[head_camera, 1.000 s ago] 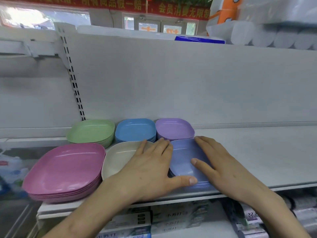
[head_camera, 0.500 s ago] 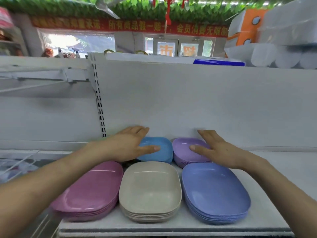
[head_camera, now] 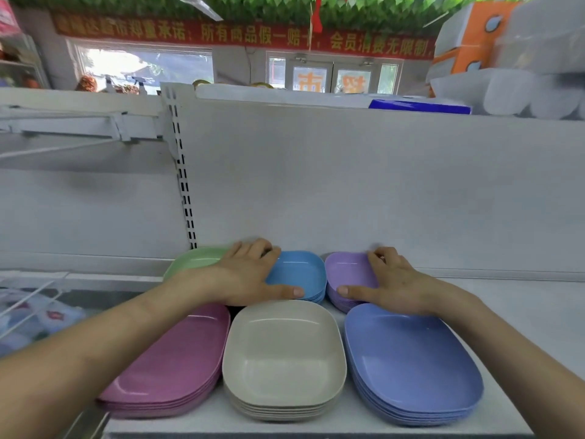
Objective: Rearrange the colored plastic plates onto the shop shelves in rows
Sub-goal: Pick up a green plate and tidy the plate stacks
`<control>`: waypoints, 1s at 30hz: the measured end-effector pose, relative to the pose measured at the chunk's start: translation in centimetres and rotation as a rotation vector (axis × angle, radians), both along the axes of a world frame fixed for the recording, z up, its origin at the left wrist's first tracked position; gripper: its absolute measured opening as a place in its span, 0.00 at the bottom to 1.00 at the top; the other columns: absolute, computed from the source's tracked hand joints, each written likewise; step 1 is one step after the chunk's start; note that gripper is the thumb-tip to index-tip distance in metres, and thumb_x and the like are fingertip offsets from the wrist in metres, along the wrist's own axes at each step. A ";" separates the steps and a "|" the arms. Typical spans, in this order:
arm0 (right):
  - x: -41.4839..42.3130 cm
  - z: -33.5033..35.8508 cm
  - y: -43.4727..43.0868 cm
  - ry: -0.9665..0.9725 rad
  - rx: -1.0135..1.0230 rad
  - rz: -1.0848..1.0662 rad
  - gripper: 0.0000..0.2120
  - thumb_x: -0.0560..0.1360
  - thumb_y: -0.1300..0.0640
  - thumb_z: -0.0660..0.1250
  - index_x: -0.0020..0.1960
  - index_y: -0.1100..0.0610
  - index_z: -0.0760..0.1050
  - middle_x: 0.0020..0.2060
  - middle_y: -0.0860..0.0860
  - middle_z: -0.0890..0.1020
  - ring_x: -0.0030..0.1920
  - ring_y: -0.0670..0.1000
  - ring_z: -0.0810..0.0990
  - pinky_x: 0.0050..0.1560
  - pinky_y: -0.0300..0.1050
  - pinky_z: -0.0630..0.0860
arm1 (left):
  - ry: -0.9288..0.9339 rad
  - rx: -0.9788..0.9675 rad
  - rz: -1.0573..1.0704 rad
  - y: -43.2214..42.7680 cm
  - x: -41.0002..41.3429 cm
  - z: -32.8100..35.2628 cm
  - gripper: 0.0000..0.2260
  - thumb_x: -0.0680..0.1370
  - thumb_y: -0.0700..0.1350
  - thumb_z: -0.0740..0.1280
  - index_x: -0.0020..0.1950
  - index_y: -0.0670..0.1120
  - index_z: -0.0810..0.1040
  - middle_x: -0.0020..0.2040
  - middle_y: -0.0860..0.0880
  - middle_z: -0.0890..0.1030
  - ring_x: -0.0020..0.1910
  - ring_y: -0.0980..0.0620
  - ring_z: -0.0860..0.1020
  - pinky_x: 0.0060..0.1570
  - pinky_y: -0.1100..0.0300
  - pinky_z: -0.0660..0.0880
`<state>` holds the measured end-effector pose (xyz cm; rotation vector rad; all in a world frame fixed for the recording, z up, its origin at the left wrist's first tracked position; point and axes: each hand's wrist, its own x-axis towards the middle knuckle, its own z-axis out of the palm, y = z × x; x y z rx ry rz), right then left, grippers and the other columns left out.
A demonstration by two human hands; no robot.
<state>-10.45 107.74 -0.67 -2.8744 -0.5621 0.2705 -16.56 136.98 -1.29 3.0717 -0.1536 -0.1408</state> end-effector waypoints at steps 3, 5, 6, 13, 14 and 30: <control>0.0 -0.2 0.0 0.000 -0.004 -0.005 0.54 0.70 0.21 0.59 0.83 0.54 0.49 0.79 0.46 0.50 0.79 0.52 0.54 0.77 0.53 0.60 | -0.004 -0.004 0.006 -0.2 -0.1 0.0 0.61 0.59 0.87 0.43 0.84 0.51 0.49 0.81 0.52 0.53 0.80 0.46 0.51 0.80 0.48 0.49; -0.1 -0.1 0.1 -0.006 -0.005 -0.006 0.54 0.71 0.22 0.59 0.83 0.54 0.49 0.79 0.46 0.50 0.80 0.52 0.53 0.77 0.53 0.60 | -0.015 -0.013 0.005 -0.1 -0.1 0.0 0.62 0.59 0.87 0.44 0.84 0.50 0.49 0.81 0.52 0.53 0.80 0.46 0.51 0.80 0.48 0.50; -0.1 0.0 0.1 -0.008 -0.006 -0.006 0.54 0.71 0.22 0.59 0.83 0.54 0.48 0.80 0.46 0.50 0.80 0.52 0.53 0.78 0.53 0.59 | -0.019 -0.021 0.006 -0.1 -0.1 0.1 0.62 0.59 0.88 0.43 0.84 0.50 0.49 0.81 0.52 0.53 0.80 0.46 0.51 0.80 0.48 0.50; -1.6 1.4 -1.0 -0.063 0.164 0.001 0.50 0.71 0.22 0.55 0.84 0.47 0.48 0.81 0.44 0.51 0.81 0.49 0.53 0.78 0.51 0.57 | -0.223 -0.124 0.013 0.7 -4.1 2.3 0.44 0.76 0.74 0.58 0.84 0.51 0.52 0.83 0.54 0.54 0.81 0.54 0.54 0.77 0.58 0.55; -2.1 1.8 -1.3 -0.093 0.211 -0.006 0.50 0.71 0.21 0.54 0.84 0.47 0.49 0.81 0.44 0.52 0.81 0.48 0.54 0.78 0.50 0.58 | -0.265 -0.142 0.028 1.2 -5.2 2.6 0.42 0.76 0.73 0.58 0.84 0.52 0.53 0.82 0.54 0.55 0.80 0.55 0.54 0.77 0.59 0.55; -16.1 0.2 3.7 -0.400 0.971 0.042 0.32 0.73 0.27 0.59 0.72 0.40 0.72 0.66 0.33 0.75 0.65 0.35 0.74 0.60 0.39 0.71 | -0.602 -0.655 0.311 9.2 -22.6 -2.9 0.34 0.71 0.79 0.56 0.74 0.67 0.69 0.70 0.73 0.70 0.68 0.74 0.67 0.69 0.59 0.70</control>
